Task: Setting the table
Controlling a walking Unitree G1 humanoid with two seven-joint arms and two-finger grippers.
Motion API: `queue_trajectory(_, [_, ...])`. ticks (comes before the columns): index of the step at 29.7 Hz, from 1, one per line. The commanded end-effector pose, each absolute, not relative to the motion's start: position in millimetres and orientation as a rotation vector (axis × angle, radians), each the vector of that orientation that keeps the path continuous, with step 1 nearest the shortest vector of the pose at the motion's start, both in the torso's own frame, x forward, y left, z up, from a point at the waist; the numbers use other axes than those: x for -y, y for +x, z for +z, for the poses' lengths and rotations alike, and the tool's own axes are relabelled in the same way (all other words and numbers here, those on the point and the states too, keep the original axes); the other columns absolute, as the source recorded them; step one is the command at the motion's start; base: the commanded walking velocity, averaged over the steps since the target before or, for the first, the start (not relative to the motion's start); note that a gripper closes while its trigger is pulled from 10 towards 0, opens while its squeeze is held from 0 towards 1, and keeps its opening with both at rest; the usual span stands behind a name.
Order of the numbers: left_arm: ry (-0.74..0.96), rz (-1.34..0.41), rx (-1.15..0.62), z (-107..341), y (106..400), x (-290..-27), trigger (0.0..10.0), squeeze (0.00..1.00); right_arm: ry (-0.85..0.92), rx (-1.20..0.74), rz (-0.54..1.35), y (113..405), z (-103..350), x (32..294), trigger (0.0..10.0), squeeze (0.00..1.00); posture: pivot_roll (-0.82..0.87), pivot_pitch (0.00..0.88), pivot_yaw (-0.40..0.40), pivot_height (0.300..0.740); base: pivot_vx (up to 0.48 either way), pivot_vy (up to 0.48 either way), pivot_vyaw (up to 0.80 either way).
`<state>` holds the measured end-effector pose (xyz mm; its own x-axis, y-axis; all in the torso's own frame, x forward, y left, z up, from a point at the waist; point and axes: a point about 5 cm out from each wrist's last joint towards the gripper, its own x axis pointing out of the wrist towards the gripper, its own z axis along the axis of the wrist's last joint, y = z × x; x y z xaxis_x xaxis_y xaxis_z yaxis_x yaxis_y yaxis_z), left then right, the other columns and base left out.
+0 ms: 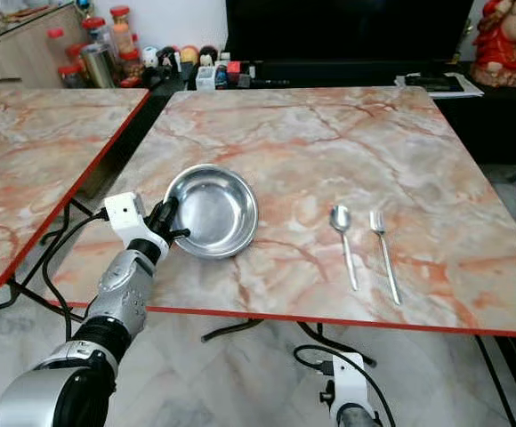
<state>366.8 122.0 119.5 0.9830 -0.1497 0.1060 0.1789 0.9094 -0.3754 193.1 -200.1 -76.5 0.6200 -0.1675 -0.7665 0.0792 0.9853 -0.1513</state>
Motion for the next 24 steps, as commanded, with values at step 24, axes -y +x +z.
queue_trajectory(24, [-0.648,-0.112,0.094,127.1,374.3,-143.6,10.0,0.0,-0.101,-0.903,-0.135,190.0,-78.7,196.9,10.0,0.0,0.03,0.0,-0.002,0.74,0.0,-0.097,0.0])
